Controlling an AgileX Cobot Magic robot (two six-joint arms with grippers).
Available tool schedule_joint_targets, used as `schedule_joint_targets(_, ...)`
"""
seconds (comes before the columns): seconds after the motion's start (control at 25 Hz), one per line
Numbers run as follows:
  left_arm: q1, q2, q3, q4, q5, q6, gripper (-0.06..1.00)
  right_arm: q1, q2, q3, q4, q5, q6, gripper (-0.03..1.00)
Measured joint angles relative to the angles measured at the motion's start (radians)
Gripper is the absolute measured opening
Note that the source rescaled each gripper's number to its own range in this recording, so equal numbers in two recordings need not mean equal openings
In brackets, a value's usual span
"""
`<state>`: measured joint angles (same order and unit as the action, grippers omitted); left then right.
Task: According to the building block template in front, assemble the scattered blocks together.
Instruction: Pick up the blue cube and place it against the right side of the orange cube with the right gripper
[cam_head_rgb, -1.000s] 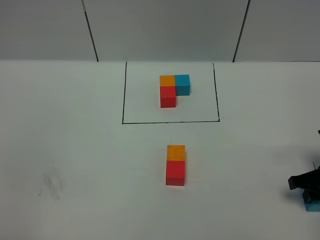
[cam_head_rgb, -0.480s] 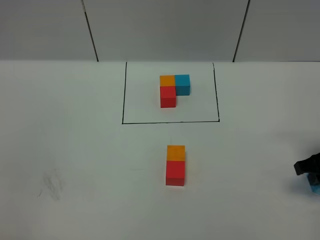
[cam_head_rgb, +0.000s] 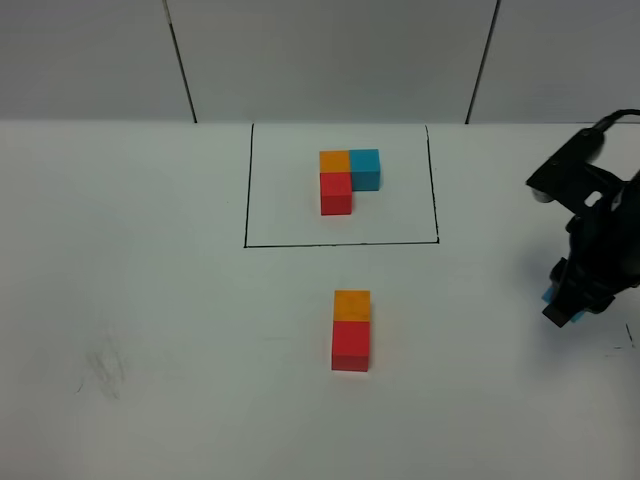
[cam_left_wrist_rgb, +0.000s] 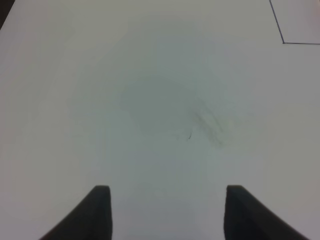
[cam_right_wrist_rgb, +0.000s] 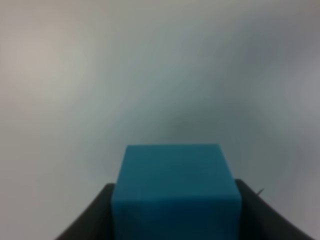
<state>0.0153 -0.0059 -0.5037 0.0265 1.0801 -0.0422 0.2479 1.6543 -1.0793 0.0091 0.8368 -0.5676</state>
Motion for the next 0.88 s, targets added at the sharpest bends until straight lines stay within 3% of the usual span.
schedule_joint_targets(0.2,0.0,0.0,0.0,0.0,0.0,-0.001,0.57,0.073,0.094,-0.105,0.0,0.048,-0.177,0.46)
schedule_joint_targets(0.44,0.0,0.0,0.0,0.0,0.0,-0.001,0.57,0.146,0.21,-0.242,-0.014,0.119,-0.289,0.46)
schedule_joint_targets(0.88,0.0,0.0,0.0,0.0,0.0,0.0,0.57,0.238,0.342,-0.377,-0.027,0.125,-0.459,0.46)
